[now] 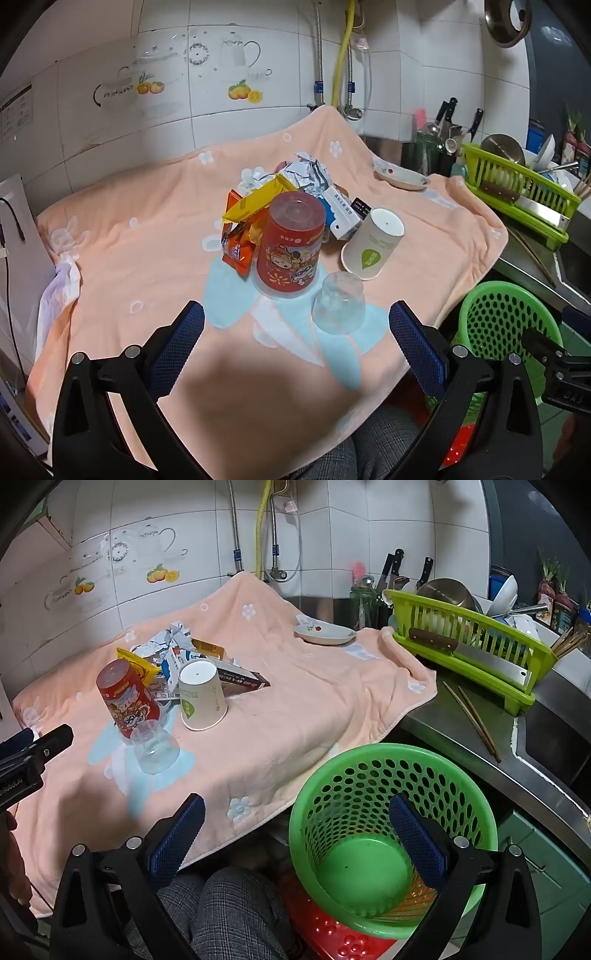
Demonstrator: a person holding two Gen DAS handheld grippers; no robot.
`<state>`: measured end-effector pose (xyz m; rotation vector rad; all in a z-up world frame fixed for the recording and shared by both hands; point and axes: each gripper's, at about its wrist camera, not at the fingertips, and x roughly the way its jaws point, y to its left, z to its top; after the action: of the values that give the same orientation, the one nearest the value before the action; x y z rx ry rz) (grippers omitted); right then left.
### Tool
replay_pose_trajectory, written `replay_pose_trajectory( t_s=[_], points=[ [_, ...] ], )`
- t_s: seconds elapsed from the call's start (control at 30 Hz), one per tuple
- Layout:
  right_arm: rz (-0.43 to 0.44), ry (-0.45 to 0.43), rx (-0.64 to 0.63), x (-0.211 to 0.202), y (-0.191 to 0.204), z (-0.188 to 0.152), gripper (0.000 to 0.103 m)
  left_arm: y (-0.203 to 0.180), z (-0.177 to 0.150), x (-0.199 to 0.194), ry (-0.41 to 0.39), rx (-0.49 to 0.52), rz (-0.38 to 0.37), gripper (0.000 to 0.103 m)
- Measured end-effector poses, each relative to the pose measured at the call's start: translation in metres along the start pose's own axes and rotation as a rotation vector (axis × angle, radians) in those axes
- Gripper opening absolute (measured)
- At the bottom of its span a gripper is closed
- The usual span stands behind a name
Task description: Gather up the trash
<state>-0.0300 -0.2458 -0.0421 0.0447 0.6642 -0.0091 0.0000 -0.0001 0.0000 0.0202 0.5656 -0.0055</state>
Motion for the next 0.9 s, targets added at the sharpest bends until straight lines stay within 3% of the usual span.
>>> replay_pose_trajectory(
  t_s=[0.9],
  points=[
    [-0.002,-0.004,-0.004,-0.0012,-0.0001,0.0015,0.097,0.0002,0.0057,-0.0050,-0.018,0.006,0.004,0.098]
  ],
)
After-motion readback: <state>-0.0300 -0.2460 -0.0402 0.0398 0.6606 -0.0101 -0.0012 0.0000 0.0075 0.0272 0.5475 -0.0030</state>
